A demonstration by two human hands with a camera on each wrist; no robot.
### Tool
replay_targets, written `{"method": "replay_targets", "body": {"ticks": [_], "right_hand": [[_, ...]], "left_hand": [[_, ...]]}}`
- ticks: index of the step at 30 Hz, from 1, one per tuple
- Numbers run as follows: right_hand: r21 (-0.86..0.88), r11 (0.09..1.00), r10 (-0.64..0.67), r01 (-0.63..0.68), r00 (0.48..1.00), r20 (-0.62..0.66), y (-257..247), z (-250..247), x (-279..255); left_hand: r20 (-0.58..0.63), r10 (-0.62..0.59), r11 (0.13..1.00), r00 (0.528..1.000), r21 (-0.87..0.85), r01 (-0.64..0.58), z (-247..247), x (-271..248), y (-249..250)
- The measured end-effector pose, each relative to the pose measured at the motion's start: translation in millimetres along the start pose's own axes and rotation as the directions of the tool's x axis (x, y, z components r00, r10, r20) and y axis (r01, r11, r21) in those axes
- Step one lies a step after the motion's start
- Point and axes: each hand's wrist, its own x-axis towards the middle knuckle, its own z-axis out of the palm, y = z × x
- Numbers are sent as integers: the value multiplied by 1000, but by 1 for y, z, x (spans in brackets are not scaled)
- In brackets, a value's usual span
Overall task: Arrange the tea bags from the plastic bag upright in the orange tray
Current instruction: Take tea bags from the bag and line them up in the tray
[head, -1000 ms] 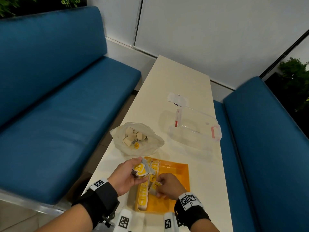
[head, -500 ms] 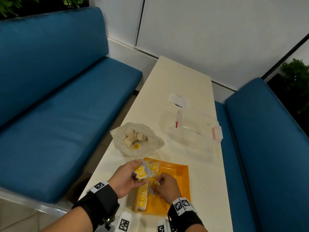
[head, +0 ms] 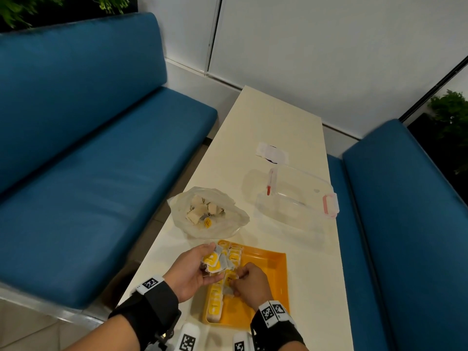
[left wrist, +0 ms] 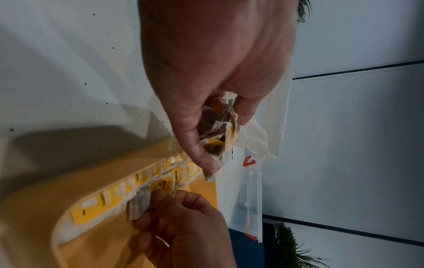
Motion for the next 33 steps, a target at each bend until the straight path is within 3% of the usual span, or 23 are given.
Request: {"method": "replay_targets", "body": {"ticks": [4, 17, 20, 21, 23, 26, 29, 33], "right_hand": [[31, 998, 50, -50, 999, 18, 1, 1, 5], [-11, 1000, 5, -5, 996, 87, -10, 21, 12], [-91, 993, -79, 76, 996, -29, -28, 5, -1], [-93, 982, -176, 166, 979, -106, -36, -4, -7], [-47, 898, -437, 437, 878, -193, -59, -24, -24], [-109, 675, -735, 730, 678, -14, -88, -41, -46], [-225, 560, -763, 798, 602, 236, -98, -46, -49], [-361, 470, -689, 805, 591, 420, -101, -49, -46]], "left_hand": [[9, 4, 1000, 1000, 11, -4, 0, -3, 0], [-15, 3, 1000, 1000, -4, -3, -15, -8, 11], [0, -18, 1000, 1000, -13, 18, -13, -10, 14], [4, -24, 1000, 1000, -4, 24, -13, -10, 14], [16, -47, 999, 999, 19, 46, -9, -10, 15], [70, -98, 994, 993, 61, 94, -2, -10, 15], [95, -160, 984, 982, 90, 152, 3, -8, 15], [144, -237, 965, 961, 153, 215, 7, -10, 20]]}}
